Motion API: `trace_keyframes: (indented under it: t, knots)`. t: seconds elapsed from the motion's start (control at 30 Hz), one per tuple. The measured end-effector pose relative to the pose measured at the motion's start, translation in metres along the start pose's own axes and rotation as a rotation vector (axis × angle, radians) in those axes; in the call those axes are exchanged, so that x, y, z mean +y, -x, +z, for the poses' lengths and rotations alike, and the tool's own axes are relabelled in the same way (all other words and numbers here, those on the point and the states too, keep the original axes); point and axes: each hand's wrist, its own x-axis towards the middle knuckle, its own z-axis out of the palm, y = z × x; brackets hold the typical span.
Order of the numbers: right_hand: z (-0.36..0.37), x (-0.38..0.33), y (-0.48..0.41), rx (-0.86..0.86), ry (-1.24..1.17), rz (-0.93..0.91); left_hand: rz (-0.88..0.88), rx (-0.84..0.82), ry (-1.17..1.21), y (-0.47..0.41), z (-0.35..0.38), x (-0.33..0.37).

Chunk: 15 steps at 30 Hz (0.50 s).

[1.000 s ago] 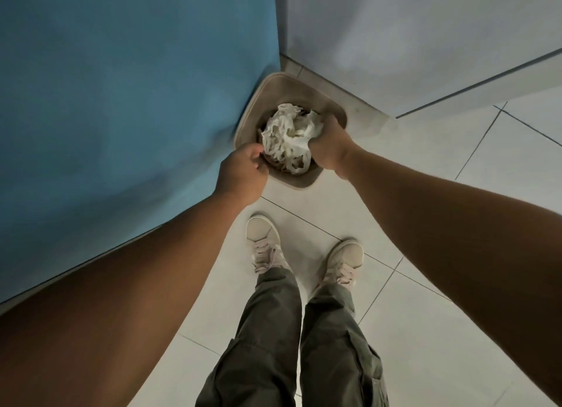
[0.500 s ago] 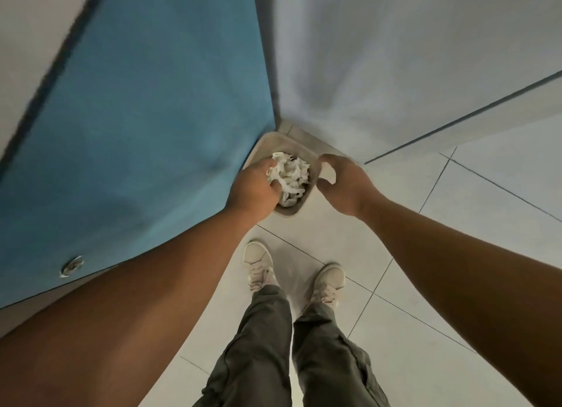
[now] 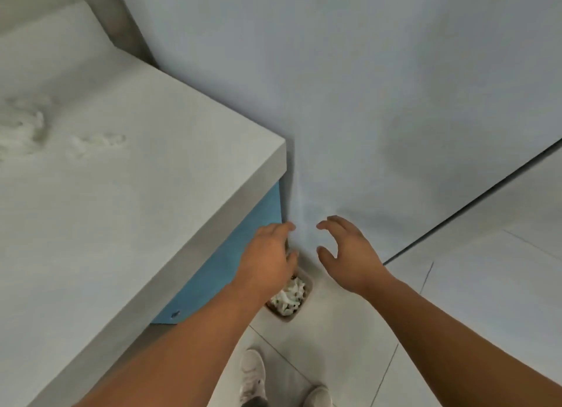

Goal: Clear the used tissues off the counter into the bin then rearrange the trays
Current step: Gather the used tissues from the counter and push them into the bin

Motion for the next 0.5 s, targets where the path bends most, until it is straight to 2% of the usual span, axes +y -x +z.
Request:
trace_keyframes:
  t: [0.27, 0.5]
  knots:
    - [-0.057, -0.097, -0.013, 0.033, -0.011, -0.246, 0.032, 0.236, 0.018, 0.016, -0.11, 0.03]
    - [-0.067, -0.184, -0.055, 0.052, -0.023, -0.407, -0.057, 0.392, -0.029, 0.014, -0.203, -0.008]
